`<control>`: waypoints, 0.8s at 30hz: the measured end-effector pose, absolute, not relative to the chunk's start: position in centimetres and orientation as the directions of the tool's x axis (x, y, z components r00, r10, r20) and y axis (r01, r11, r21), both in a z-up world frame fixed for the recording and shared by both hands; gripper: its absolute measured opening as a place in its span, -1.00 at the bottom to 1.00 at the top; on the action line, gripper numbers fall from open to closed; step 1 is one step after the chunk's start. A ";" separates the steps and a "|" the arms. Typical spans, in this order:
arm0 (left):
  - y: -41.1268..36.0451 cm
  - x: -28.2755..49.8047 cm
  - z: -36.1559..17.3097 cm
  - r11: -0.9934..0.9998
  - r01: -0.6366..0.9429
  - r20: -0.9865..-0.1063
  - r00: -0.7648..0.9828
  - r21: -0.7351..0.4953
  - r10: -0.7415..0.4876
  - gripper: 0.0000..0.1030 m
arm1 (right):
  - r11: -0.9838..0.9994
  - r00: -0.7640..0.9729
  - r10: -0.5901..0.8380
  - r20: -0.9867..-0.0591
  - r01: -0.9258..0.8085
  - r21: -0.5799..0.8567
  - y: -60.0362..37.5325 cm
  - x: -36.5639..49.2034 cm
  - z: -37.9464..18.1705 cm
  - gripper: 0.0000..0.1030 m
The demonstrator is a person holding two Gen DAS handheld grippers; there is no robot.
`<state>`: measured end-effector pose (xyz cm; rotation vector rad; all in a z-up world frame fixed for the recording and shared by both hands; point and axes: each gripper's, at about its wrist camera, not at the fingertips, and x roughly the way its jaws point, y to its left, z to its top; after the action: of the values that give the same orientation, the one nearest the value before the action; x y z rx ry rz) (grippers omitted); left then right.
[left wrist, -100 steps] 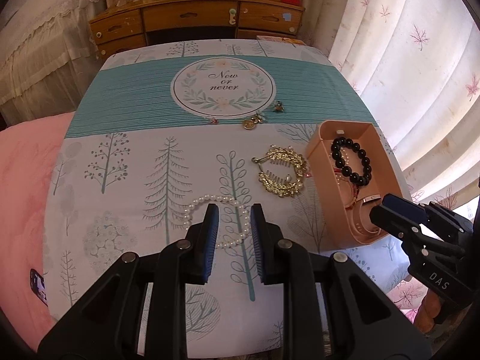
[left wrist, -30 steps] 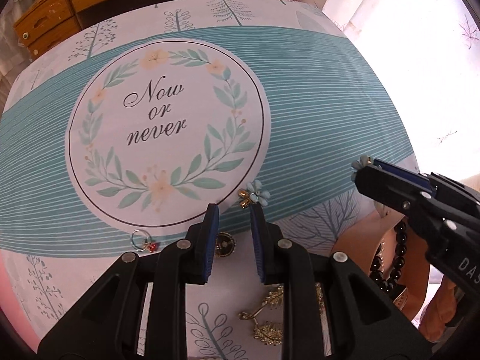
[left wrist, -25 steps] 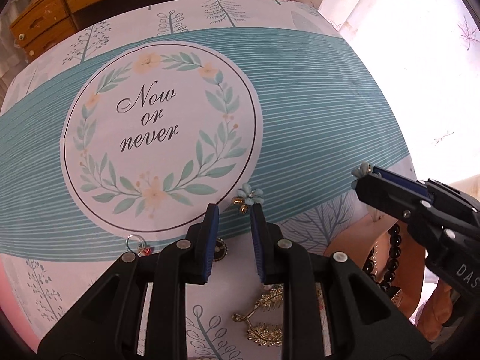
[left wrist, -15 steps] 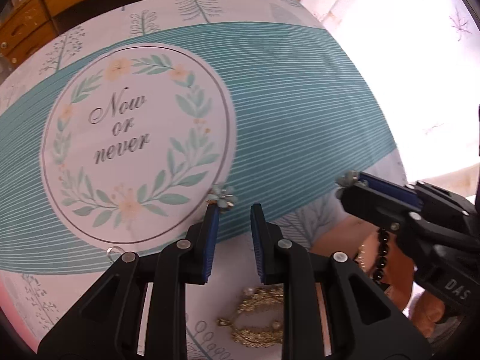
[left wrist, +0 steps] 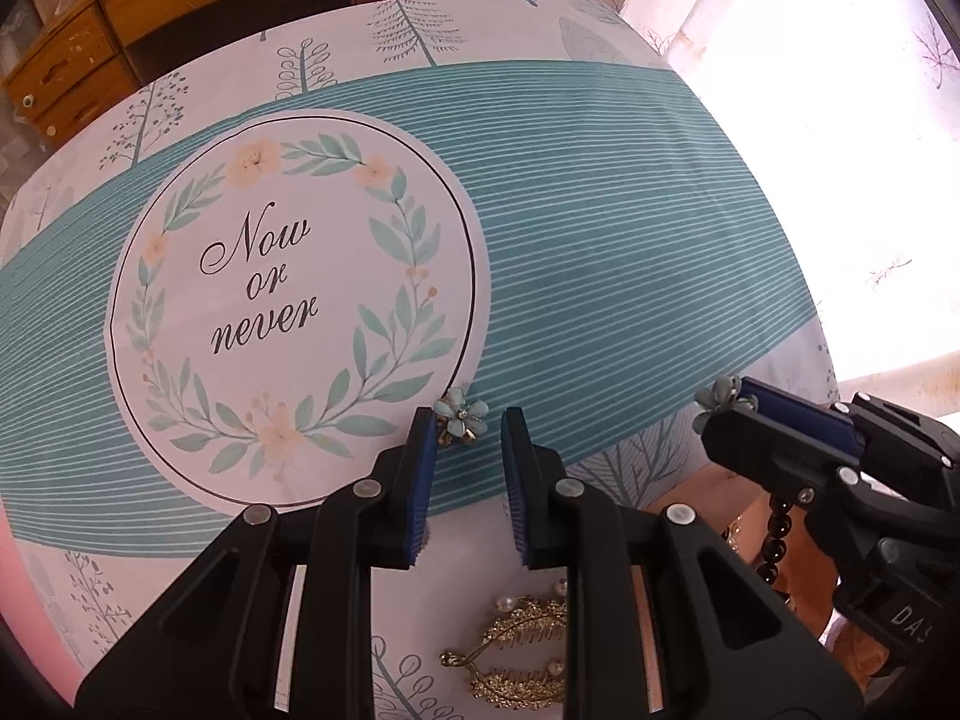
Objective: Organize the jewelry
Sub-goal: 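Close the left tool on the blue flower earring while the right grasps the small gold earring, then carry both earrings into the peach box and open both tools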
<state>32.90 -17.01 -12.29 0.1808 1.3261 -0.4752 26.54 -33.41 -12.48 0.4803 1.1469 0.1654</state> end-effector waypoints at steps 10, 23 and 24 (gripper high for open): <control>-18.3 33.6 -13.3 0.900 0.428 -0.970 0.174 -0.081 -0.169 -0.63 | 0.884 0.416 0.368 -0.832 0.121 0.451 -33.7 26.3 -12.4 -0.64; -18.8 32.9 -13.0 0.904 0.424 -0.959 0.232 -0.051 -0.163 -0.67 | 0.877 0.422 0.372 -0.827 0.131 0.461 -33.9 26.1 -12.5 -0.64; -18.7 32.7 -12.8 0.905 0.421 -0.957 0.234 -0.060 -0.172 -0.67 | 0.877 0.424 0.372 -0.826 0.130 0.462 -33.9 26.0 -12.5 -0.64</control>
<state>32.65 -18.72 -12.81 0.2286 1.2735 -0.4120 26.00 -33.95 -12.50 0.5053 1.1358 0.1596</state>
